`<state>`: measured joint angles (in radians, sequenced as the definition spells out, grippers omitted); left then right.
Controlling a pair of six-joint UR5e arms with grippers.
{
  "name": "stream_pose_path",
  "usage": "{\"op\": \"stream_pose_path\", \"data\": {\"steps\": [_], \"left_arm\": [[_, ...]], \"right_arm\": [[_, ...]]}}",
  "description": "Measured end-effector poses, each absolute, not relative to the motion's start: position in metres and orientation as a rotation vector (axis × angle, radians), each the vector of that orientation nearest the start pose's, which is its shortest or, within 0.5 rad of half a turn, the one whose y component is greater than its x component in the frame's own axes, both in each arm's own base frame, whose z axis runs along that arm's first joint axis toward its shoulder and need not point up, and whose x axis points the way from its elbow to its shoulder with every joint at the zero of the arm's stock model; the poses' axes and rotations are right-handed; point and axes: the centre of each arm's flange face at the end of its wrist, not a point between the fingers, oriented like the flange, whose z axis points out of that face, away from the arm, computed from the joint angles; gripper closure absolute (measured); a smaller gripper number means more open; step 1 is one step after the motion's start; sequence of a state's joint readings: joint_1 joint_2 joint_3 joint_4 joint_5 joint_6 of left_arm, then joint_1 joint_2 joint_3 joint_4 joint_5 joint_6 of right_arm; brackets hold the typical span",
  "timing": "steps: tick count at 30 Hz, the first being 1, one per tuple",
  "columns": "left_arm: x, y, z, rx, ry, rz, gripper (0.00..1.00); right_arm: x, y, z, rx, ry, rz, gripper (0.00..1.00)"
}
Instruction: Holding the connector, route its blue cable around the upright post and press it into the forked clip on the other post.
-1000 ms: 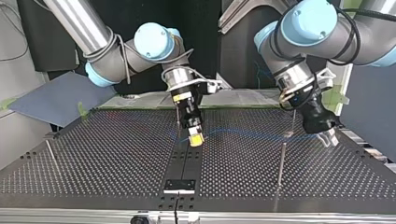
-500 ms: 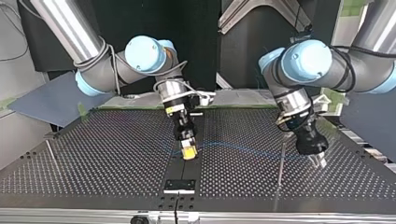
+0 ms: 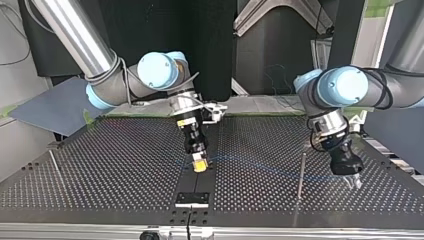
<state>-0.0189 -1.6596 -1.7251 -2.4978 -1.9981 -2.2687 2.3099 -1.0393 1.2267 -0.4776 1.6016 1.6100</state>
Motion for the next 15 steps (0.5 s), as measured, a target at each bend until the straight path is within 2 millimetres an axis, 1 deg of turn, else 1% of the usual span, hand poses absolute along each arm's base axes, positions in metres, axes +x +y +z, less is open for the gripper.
{"op": "stream_pose_path", "data": {"steps": [3, 6, 11, 15], "left_arm": [[0.549, -0.091, 0.429, -0.743, 0.962, -0.388, 0.74], [0.557, -0.087, 0.42, -0.733, 0.977, -0.39, 0.74], [0.57, -0.087, 0.403, -0.706, 1.008, -0.401, 0.74], [0.581, -0.09, 0.384, -0.686, 1.051, -0.414, 0.74]], "right_arm": [[0.584, -0.45, 0.386, 1.414, -0.692, 1.934, 1.0], [0.582, -0.454, 0.383, 1.417, -0.693, 1.927, 1.0], [0.579, -0.459, 0.38, 1.418, -0.695, 1.914, 1.0], [0.578, -0.463, 0.375, 1.424, -0.7, 1.904, 1.0]]}}
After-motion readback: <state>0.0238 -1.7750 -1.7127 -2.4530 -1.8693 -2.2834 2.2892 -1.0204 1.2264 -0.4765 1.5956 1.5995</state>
